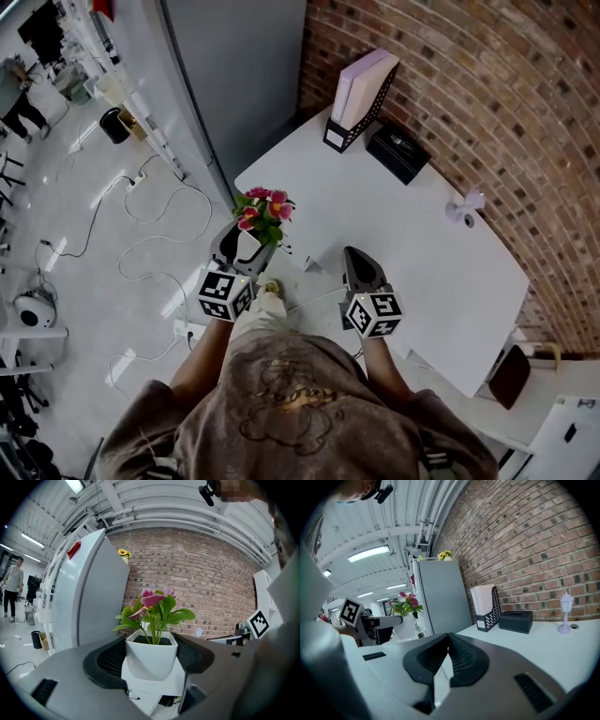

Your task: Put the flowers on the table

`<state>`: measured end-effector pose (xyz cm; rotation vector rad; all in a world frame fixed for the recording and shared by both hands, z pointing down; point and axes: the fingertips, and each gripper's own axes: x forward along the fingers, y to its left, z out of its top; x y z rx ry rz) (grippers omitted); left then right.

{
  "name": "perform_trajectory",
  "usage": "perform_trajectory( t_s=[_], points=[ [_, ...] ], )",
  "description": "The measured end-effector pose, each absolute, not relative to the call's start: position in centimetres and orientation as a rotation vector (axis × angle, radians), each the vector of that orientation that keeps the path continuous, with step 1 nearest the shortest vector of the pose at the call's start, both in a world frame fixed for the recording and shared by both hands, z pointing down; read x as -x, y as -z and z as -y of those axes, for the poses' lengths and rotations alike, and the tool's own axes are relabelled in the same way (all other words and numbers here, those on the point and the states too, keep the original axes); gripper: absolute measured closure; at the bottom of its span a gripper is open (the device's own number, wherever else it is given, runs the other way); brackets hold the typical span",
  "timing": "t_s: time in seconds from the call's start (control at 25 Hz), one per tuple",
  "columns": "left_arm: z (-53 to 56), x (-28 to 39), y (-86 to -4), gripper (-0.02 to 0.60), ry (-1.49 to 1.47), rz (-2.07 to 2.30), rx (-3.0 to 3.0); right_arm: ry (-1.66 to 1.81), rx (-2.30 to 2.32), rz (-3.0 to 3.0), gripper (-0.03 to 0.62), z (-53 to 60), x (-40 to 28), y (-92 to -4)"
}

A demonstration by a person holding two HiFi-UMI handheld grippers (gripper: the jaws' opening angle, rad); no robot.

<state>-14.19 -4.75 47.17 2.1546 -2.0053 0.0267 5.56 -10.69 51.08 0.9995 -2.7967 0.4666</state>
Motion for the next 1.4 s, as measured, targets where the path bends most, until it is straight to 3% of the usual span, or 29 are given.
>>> perform_trajectory(
  t_s=[1.4],
  points=[
    [27.3,21.5,-50.7,0.235,-0.097,1.683,-2.318,-0.560,-1.346,2.595,0.589,25.3,0.8,-51.9]
  ],
)
